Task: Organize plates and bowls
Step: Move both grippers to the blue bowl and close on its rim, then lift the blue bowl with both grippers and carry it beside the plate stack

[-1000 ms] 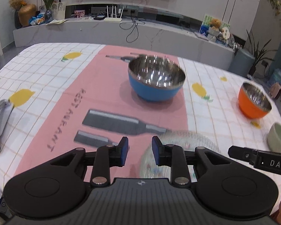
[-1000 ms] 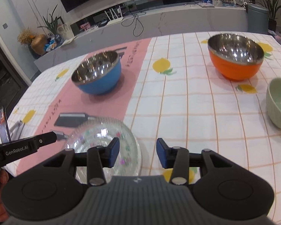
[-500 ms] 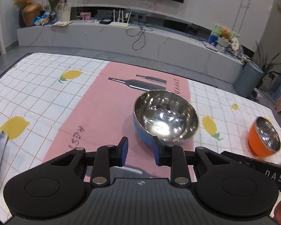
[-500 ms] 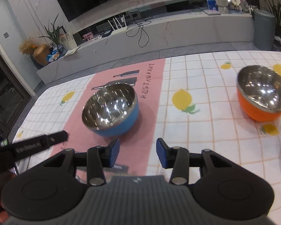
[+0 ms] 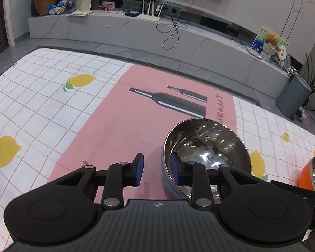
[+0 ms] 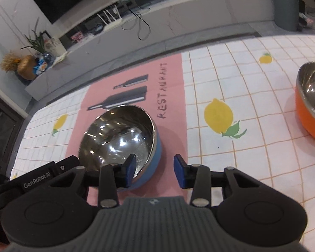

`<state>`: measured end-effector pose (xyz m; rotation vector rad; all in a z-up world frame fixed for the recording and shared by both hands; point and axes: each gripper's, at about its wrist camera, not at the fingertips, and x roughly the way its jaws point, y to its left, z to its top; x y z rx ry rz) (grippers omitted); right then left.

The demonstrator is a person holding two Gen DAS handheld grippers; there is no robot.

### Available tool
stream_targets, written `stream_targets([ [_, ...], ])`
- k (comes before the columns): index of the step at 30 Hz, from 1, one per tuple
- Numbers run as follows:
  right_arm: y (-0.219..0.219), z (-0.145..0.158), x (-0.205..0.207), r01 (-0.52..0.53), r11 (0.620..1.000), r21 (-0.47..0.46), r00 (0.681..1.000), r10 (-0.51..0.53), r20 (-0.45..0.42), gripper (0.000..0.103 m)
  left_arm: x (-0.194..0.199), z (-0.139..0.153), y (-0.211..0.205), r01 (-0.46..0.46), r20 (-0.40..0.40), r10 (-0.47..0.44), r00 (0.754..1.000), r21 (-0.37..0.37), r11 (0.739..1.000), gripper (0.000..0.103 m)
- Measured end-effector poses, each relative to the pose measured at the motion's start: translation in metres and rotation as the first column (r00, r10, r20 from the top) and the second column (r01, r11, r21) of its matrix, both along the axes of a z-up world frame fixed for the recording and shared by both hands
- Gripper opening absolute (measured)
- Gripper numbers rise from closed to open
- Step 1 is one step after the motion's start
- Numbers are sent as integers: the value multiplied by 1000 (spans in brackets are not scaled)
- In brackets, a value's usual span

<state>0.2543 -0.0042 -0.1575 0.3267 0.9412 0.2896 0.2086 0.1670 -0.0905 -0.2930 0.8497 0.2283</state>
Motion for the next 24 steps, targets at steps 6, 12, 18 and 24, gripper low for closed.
stream_targets([
  [6,10,-9,16,6,1000,-26,999,-7,-37,34,16,-11,-1,8,-48,-7,999,26,1000,32],
  [12,15,-14,24,8,999,-44,999,-11,-53,21,22,-15,2,11,-60,-11,998,0,1000,22],
  [18,18,-12,23,9,999,-35,999,-10,-49,13,23,-13,-6,38,-66,-37,997,13,999,5],
  [24,13,-9,20,20,999,-25,998,-21,-63,11,16,-2,-13,60,-46,-59,997,30,998,5],
])
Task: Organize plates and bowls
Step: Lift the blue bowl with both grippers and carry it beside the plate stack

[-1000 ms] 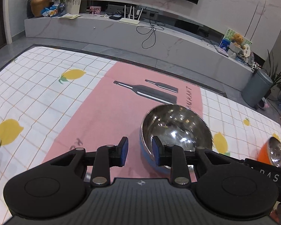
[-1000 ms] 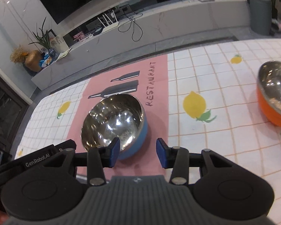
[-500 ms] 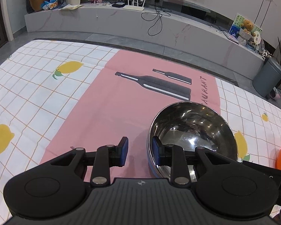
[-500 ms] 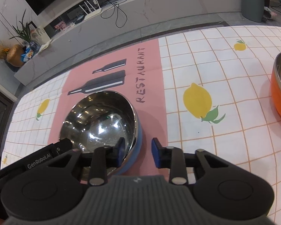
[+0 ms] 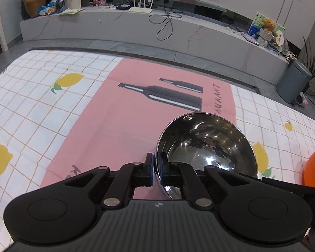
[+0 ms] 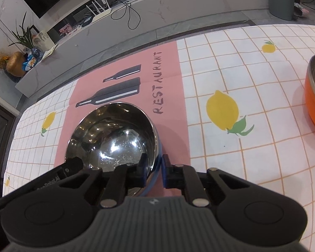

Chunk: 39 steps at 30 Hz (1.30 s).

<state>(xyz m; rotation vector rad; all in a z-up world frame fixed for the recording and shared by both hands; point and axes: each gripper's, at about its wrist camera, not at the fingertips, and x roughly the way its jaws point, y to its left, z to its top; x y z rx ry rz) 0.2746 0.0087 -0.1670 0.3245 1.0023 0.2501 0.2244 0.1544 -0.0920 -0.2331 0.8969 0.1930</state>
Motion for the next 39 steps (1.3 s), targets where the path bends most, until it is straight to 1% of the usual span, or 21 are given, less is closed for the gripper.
stream_targets([
  [4,-5,10,-9,0,1000,14,1000,0,8,10,-9,13,-5,-5,-12,5,1000,13,1000,5],
  [7,-11,20,-21,-4,1000,22,1000,3,18,10,-21,23,-6,-18,-10,18,1000,-21,1000,5],
  [9,-18,26,-30,-7,1000,26,1000,6,20,10,-31,30,-10,-20,-6,19,1000,-30,999,5],
  [14,-37,35,-59,-22,999,41,1000,21,15,9,-58,47,-29,-3,3,3,1000,-13,1000,6],
  [20,-70,47,-97,-12,998,57,999,10,42,9,-87,60,-56,22,30,-21,999,-24,999,6],
  [24,-95,57,-119,5,998,61,998,-10,68,9,-104,65,-74,43,47,-40,998,-49,998,6],
  [30,-132,66,-153,31,998,55,994,-37,104,8,-125,73,-107,100,75,-97,992,-35,994,7],
  [36,-170,68,-179,63,997,54,992,-68,109,9,-137,69,-130,164,64,-159,985,-93,982,7],
  [39,-188,66,-188,81,995,50,991,-86,99,9,-143,62,-145,198,51,-194,980,-97,975,8],
])
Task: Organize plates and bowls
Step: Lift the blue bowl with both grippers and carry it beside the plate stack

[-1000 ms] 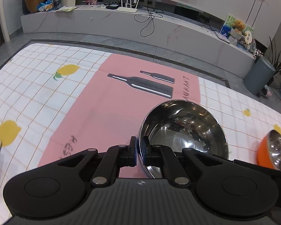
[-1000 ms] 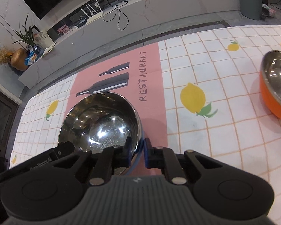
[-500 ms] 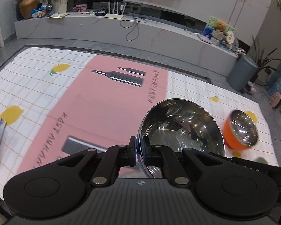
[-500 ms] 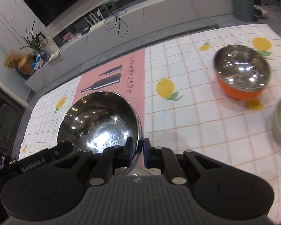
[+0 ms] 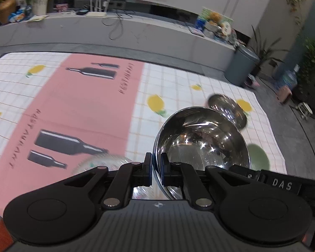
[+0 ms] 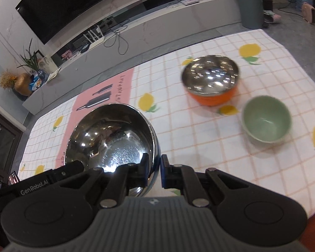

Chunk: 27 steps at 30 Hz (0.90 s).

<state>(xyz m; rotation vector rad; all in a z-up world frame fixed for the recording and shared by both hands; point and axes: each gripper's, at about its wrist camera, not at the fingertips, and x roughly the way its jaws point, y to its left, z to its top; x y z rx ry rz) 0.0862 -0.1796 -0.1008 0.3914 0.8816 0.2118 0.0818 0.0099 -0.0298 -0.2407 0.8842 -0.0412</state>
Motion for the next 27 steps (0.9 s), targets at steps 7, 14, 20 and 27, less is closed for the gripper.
stream_targets([
  [7,-31,-22,-12,45,999,-9,997,-45,-65,8,-5,-26,-21,57,-67,-59,996,-29,998,8],
  [14,-46,-42,-15,67,997,-36,992,-70,-109,7,-10,-47,-40,115,-112,-117,987,-20,993,10],
  [20,-52,-56,-16,90,993,-80,986,-101,-135,6,-10,-61,-50,143,-135,-145,980,-27,989,10],
  [27,-55,-68,-14,93,991,-96,979,-109,-173,6,-8,-72,-53,153,-172,-154,973,-17,988,10],
])
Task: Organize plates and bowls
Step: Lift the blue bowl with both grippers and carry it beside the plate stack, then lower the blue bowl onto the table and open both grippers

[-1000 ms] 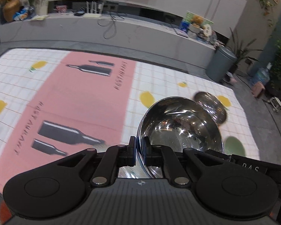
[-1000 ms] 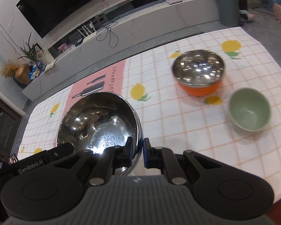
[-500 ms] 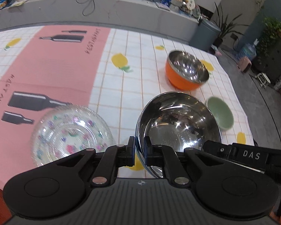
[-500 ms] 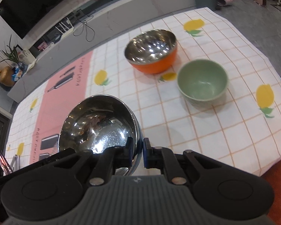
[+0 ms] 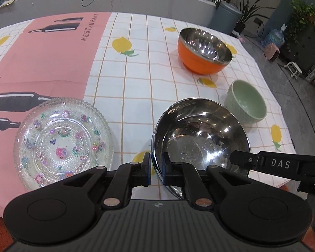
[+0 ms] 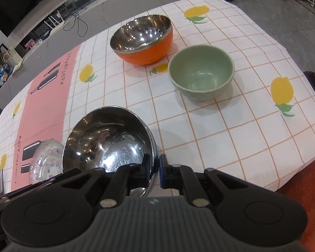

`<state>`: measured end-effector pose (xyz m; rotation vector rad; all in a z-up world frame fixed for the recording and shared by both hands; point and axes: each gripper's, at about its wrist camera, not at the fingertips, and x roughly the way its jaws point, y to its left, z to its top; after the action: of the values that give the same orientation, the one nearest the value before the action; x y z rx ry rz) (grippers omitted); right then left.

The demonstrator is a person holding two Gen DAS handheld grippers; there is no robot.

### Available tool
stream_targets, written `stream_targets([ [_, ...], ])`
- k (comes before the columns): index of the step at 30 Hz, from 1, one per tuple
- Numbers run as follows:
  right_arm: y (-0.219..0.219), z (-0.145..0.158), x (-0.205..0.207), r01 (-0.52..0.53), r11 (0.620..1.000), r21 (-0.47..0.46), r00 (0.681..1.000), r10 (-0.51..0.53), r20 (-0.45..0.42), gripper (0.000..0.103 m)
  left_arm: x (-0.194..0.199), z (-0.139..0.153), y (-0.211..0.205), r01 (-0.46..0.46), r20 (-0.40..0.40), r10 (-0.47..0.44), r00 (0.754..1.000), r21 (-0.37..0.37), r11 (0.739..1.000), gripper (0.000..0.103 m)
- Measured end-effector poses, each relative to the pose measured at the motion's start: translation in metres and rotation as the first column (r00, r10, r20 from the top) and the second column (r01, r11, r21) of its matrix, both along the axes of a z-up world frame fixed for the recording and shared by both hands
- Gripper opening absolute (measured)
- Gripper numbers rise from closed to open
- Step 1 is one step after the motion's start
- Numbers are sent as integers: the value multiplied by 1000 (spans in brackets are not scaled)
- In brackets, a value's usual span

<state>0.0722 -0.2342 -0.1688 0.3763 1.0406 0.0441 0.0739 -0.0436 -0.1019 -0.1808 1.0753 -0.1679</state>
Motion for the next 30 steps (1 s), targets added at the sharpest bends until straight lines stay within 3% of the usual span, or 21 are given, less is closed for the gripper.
stream_targets([
  [19,0,-9,4,1,1000,-21,1000,-2,-26,10,3,-1,-4,32,1,-32,999,-13,999,13],
  [21,-2,-12,4,10,1000,-4,999,-10,-40,11,2,1,-4,38,19,-38,999,-7,999,20],
  [23,-2,-12,4,10,1000,-10,999,-11,-39,20,1,5,-3,35,37,-35,999,4,999,32],
  [24,-1,-11,4,7,1000,-20,999,-7,-32,29,1,7,-2,34,44,-34,998,8,999,33],
  [30,-1,-3,3,7,999,-34,1000,-8,-6,42,-1,23,-2,31,105,-35,994,43,999,43],
])
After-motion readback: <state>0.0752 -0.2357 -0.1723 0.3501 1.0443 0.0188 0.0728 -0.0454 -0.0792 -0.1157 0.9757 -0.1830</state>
